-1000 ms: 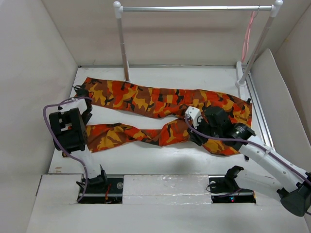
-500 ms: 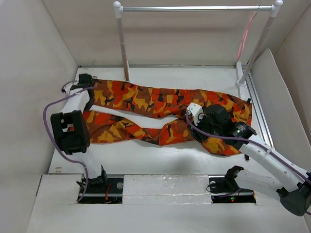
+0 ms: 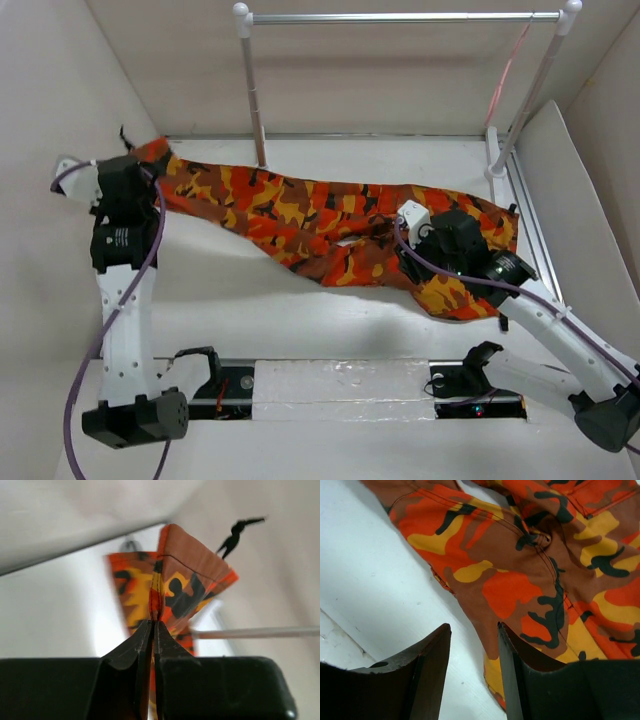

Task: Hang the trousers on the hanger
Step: Flatten out the trousers at the center of the board.

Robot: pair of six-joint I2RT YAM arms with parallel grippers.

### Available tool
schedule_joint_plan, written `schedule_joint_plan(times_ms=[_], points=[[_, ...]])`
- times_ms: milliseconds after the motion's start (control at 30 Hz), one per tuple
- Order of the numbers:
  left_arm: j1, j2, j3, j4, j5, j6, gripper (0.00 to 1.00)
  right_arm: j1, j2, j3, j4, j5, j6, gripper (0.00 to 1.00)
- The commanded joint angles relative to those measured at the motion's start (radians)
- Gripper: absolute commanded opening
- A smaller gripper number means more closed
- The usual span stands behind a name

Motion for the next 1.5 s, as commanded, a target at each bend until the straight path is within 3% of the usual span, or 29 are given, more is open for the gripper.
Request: schedule_joint_plan(times_ms=[0, 67, 200, 300, 333, 467, 567, 700, 800, 833, 900, 933, 1033, 1067, 1133, 1200, 1233, 1267, 1367, 1467], points=[[0.023, -0.007, -0.161, -0.045, -0.145, 0.043, 0.0, -0.018, -0.042, -0.027, 0.025, 0.009, 0.046, 0.48], [0.023, 0.028, -0.203, -0.086, -0.211, 0.024, 0.0, -0.039, -0.059, -0.039, -0.001, 0.027, 0.054, 0.48], [0.023, 0.032, -0.102, -0.059, -0.127, 0.095, 0.0, -0.094, -0.078, -0.071, -0.023, 0.03, 0.054, 0.53], [0.011, 0.068, 0.077, -0.097, -0.088, 0.158, 0.0, -0.103, -0.059, -0.085, -0.009, -0.009, 0.046, 0.66], [0.0, 0.09, 0.204, -0.125, -0.099, 0.161, 0.0, -0.103, -0.05, -0.083, -0.009, -0.019, 0.046, 0.68], [-0.041, 0.125, 0.403, -0.223, -0.131, 0.175, 0.0, -0.103, -0.018, -0.077, 0.018, -0.043, 0.04, 0.7], [-0.041, 0.058, 0.391, -0.24, -0.136, 0.165, 0.0, -0.103, -0.013, -0.07, 0.035, -0.04, 0.041, 0.71], [-0.051, -0.01, 0.334, -0.257, -0.193, 0.167, 0.0, -0.103, 0.013, -0.096, 0.043, -0.043, 0.04, 0.8], [-0.051, -0.051, 0.212, -0.231, -0.19, 0.156, 0.0, -0.113, 0.065, -0.126, 0.095, -0.06, 0.043, 0.83], [-0.051, -0.063, 0.105, -0.217, -0.185, 0.136, 0.0, -0.113, 0.079, -0.131, 0.133, -0.077, 0.054, 0.83], [-0.021, -0.112, -0.089, -0.159, -0.142, 0.116, 0.0, -0.145, 0.125, -0.137, 0.19, -0.108, 0.08, 0.77], [0.009, -0.125, -0.15, -0.141, -0.125, 0.109, 0.0, -0.145, 0.131, -0.134, 0.204, -0.117, 0.098, 0.67], [0.009, -0.111, -0.28, -0.084, -0.157, 0.092, 0.0, -0.174, 0.143, -0.114, 0.206, -0.074, 0.109, 0.08], [0.009, -0.038, -0.266, -0.065, -0.162, 0.093, 0.0, -0.21, 0.133, -0.111, 0.222, -0.039, 0.11, 0.0], [0.009, 0.014, -0.249, -0.055, -0.156, 0.107, 0.0, -0.226, 0.137, -0.114, 0.236, -0.036, 0.106, 0.0], [0.009, 0.056, -0.196, -0.038, -0.141, 0.118, 0.0, -0.263, 0.183, -0.113, 0.309, -0.095, 0.104, 0.16], [0.009, 0.088, -0.182, -0.015, -0.125, 0.124, 0.0, -0.263, 0.214, -0.096, 0.308, -0.111, 0.101, 0.34], [0.009, 0.099, -0.172, -0.001, -0.121, 0.148, 0.0, -0.263, 0.243, -0.046, 0.283, -0.108, 0.101, 0.41], [0.009, 0.171, -0.151, 0.056, -0.122, 0.187, 0.0, -0.246, 0.286, -0.036, 0.227, -0.126, 0.109, 0.57], [0.009, 0.295, -0.102, 0.056, -0.134, 0.211, 0.0, -0.237, 0.151, -0.181, 0.23, -0.05, 0.216, 0.69]])
